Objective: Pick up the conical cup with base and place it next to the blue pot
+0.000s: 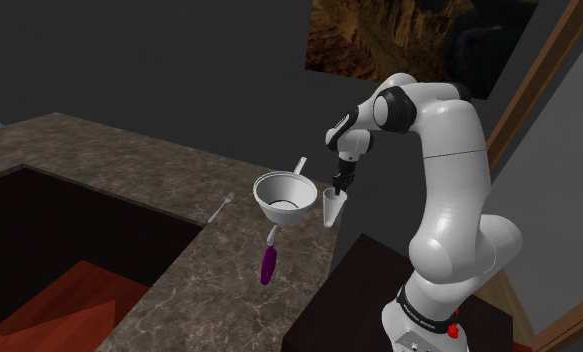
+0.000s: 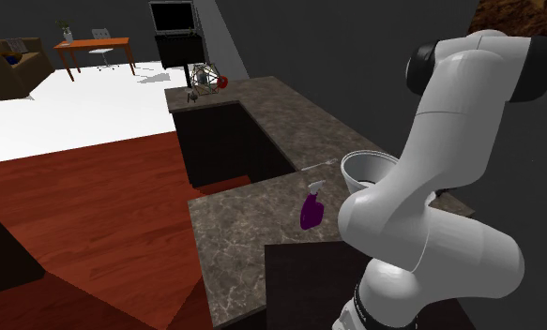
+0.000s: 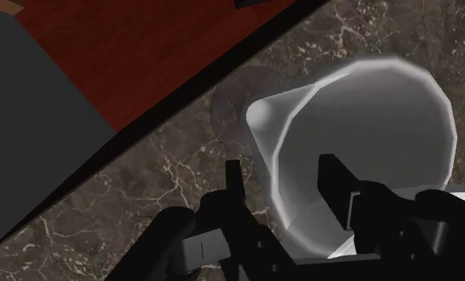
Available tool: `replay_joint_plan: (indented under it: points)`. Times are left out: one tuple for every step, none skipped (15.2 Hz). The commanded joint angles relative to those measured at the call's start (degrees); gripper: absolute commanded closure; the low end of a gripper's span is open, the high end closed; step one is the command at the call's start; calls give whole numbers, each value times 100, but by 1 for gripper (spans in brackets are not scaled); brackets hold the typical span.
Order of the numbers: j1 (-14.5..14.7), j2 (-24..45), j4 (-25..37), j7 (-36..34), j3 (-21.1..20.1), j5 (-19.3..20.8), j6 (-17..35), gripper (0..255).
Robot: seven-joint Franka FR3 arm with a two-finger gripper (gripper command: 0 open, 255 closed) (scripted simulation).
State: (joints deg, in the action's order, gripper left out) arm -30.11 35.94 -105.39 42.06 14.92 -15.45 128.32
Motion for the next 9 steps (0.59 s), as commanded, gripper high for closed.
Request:
replay_joint_plan:
  points:
    - [0,-2,1,0,0,0,0,0]
    - [0,-2,1,0,0,0,-1,0]
    - [0,-2,2,0,1,0,-1,0]
    - [0,-2,1,0,0,0,-1,0]
    - [0,0,1,0,0,0,1,0]
    - [10,-106,47,-28,33,44,-148,0]
    - [18,-206,102,-55,63,88,-300,0]
    - [25,-301,164,-81,92,130,-454,0]
    - [28,-372,220,-102,113,162,-578,0]
